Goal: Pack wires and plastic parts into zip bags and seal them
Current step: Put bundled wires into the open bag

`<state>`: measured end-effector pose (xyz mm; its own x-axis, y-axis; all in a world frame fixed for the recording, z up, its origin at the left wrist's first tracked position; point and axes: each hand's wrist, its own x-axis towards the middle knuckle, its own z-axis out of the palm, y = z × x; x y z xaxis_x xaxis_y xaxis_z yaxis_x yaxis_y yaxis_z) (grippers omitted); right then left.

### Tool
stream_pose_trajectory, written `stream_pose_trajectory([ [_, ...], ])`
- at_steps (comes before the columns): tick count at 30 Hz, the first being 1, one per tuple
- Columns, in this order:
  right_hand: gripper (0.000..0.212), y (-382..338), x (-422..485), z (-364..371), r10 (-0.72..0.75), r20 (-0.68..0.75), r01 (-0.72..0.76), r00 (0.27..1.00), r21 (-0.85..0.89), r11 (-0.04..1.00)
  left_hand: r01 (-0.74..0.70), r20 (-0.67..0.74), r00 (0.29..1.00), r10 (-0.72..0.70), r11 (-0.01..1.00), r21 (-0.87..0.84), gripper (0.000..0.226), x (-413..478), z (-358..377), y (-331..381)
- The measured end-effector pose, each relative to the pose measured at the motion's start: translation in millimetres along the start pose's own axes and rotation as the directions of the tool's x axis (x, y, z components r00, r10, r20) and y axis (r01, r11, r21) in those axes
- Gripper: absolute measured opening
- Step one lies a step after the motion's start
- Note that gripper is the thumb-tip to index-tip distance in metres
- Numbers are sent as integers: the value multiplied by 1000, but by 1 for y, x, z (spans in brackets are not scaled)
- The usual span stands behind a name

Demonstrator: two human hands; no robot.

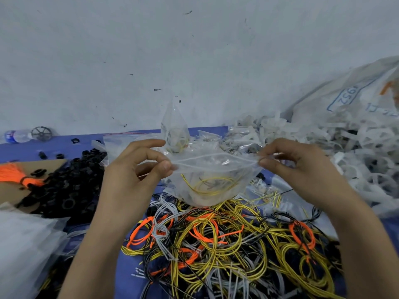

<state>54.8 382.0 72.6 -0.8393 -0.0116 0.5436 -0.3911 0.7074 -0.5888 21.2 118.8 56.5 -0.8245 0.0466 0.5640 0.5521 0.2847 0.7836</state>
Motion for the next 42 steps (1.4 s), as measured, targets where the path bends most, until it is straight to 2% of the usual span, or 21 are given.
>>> stream_pose_trajectory([
  [2, 15, -9, -1, 0, -8, 16, 8, 1000, 26, 1000, -11, 24, 1000, 11, 1000, -16, 14, -2, 8, 3],
  [4, 19, -24, -3, 8, -79, 37, 78, 996, 28, 997, -31, 60, 998, 33, 999, -22, 12, -4, 20, 7],
  [7, 22, -44, -3, 29, -219, 97, 226, 971, -69, 972, -78, 110, 991, 78, 997, -9, 11, -7, 34, 11],
  [9, 19, -47, -2, 39, -251, 111, 264, 962, -134, 955, -90, 129, 988, 90, 996, -6, 11, -8, 37, 11],
  [15, 2, -40, -1, 44, -227, 77, 234, 971, -91, 968, -65, 155, 985, 73, 996, -53, 7, -10, 37, 13],
  [19, 12, -39, -2, 47, -232, 47, 236, 972, -106, 966, -68, 203, 976, 73, 997, -34, 8, -10, 35, 13],
  [23, 3, -39, -2, 50, -251, 41, 254, 967, -69, 965, -76, 188, 979, 76, 997, -10, 10, -9, 35, 13],
  [28, 5, -44, -4, 53, -266, 48, 270, 963, -82, 959, -89, 192, 978, 84, 996, 18, 12, -9, 32, 12],
  [33, 7, -50, -6, 57, -335, -38, 329, 941, -119, 937, -168, 228, 961, 157, 985, 32, 13, -8, 26, 11],
  [38, 4, -40, -5, 54, -258, 9, 258, 966, -66, 964, -122, 173, 978, 119, 992, 9, 17, -7, 24, 7],
  [42, 5, -37, -4, 53, -239, 32, 241, 970, -55, 969, -89, 181, 979, 92, 996, -24, 16, -7, 25, 6],
])
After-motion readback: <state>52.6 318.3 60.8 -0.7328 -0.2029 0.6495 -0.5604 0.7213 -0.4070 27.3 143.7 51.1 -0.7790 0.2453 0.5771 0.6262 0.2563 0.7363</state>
